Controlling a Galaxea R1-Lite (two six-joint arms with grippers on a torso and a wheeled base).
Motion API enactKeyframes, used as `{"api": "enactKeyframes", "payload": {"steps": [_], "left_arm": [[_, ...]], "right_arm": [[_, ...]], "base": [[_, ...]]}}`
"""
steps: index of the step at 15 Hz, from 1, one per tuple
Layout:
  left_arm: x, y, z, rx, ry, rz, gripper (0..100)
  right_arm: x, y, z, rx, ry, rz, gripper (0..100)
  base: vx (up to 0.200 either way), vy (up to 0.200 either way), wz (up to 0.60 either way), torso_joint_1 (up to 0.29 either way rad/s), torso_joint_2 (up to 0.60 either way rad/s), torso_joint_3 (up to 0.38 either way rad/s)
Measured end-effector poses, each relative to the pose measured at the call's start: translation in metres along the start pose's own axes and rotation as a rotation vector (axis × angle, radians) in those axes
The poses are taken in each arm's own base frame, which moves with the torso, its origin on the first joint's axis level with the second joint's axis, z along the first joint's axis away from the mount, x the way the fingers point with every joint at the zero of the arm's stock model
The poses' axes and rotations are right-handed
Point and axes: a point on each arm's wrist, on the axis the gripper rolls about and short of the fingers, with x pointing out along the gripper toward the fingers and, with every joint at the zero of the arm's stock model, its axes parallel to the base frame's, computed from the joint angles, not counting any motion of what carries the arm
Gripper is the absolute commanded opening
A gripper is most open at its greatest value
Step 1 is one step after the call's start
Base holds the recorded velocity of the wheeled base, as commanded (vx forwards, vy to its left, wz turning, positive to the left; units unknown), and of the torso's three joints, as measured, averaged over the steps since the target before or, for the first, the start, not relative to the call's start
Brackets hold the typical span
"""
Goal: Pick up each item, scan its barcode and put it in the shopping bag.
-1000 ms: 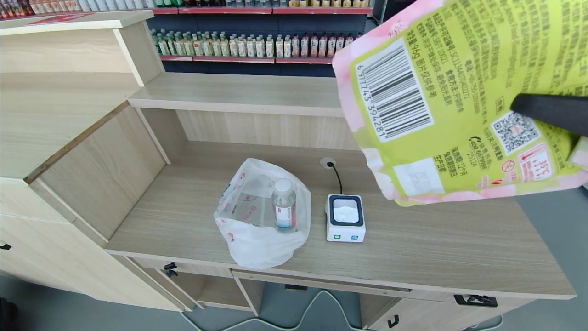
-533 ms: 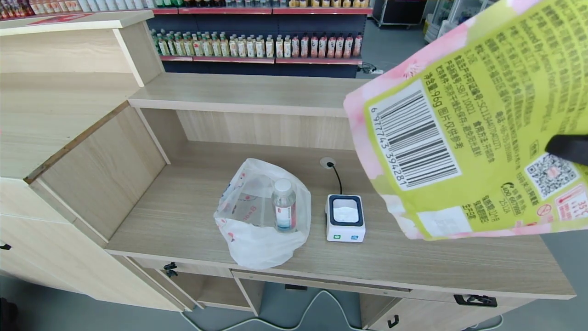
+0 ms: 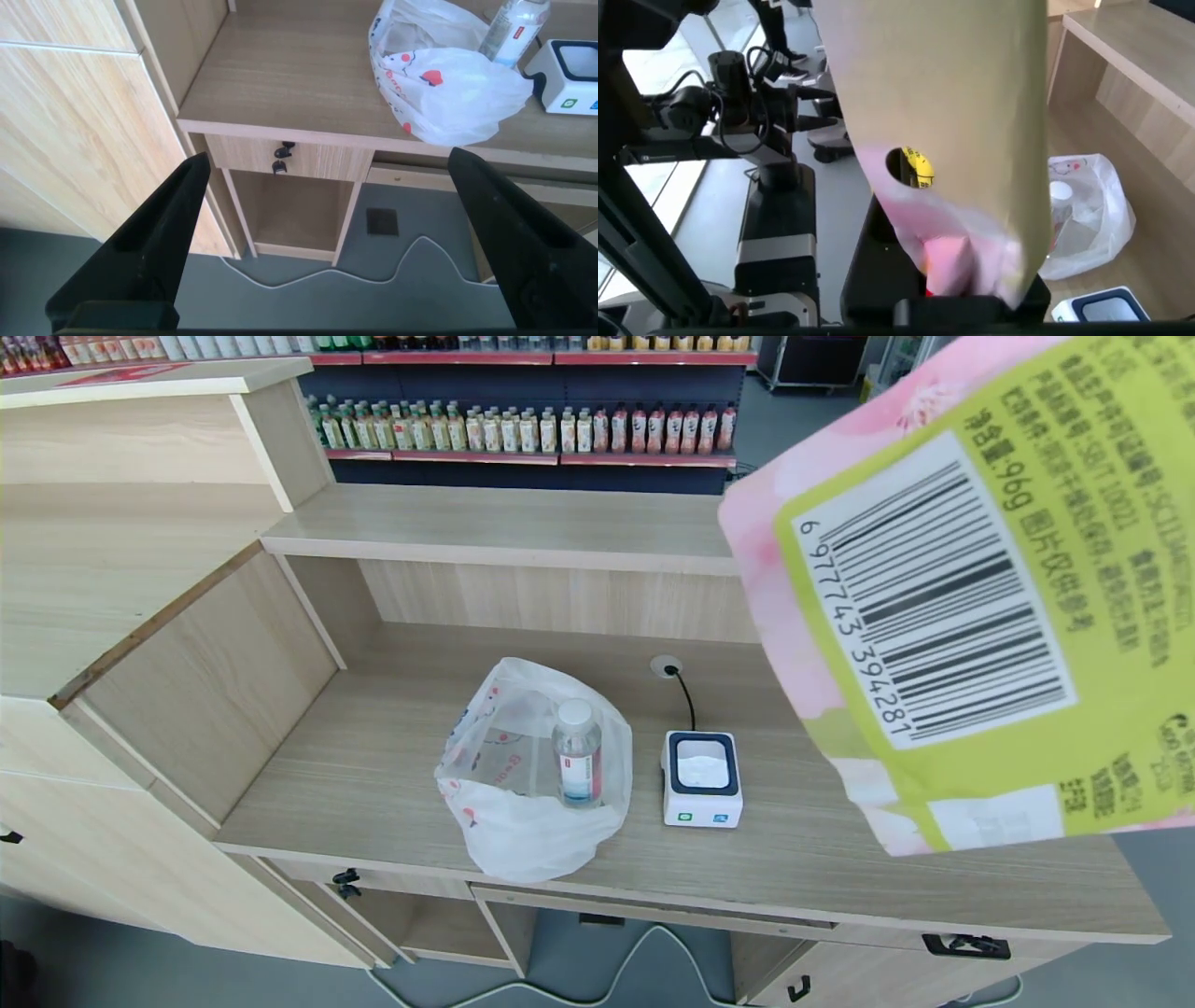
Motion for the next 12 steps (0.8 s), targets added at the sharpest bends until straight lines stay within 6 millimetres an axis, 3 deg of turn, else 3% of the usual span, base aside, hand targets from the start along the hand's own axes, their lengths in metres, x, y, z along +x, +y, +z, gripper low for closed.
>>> {"api": "enactKeyframes", "payload": {"steps": [12], "left_arm": [[0.0, 0.0, 0.0, 0.0, 0.0, 0.0, 100]], "right_arm": [[-0.0064, 0.0075, 0.0047, -0.014, -0.007, 0.0, 0]], "base": [[0.0, 0.0, 0.0, 0.0, 0.0, 0.0]]}}
